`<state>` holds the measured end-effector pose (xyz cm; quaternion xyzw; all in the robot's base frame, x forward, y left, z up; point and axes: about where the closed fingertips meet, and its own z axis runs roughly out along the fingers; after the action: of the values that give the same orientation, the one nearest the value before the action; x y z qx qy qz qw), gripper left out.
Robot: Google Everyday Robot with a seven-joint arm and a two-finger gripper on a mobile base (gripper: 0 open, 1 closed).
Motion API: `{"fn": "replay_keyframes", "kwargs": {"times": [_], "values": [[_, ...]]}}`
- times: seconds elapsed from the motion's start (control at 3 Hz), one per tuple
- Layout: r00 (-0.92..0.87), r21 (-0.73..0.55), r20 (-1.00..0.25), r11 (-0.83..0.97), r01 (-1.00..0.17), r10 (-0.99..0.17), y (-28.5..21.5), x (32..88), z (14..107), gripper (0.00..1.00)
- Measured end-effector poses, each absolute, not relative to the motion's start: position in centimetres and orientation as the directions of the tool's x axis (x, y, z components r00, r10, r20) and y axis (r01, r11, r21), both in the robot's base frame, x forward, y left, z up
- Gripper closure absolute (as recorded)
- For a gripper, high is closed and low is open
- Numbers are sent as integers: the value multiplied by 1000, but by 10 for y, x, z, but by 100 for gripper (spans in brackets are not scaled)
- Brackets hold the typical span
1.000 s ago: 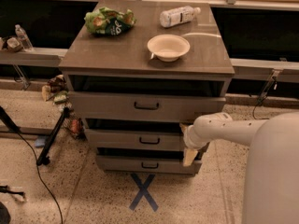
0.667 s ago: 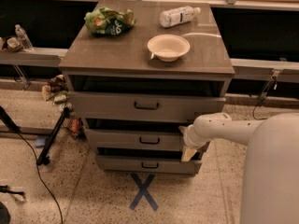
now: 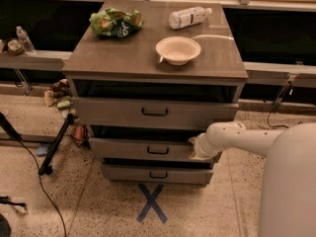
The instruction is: Open middle drawer
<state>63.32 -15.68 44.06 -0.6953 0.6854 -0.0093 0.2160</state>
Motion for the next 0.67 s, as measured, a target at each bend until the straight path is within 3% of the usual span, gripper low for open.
{"fn": "replay_keyframes", "kwargs": {"times": [0.33, 0.67], "values": [[66, -258, -290, 12, -966, -955, -148, 608, 453, 89], [66, -250, -290, 9, -968, -955, -147, 605, 456, 100]]}}
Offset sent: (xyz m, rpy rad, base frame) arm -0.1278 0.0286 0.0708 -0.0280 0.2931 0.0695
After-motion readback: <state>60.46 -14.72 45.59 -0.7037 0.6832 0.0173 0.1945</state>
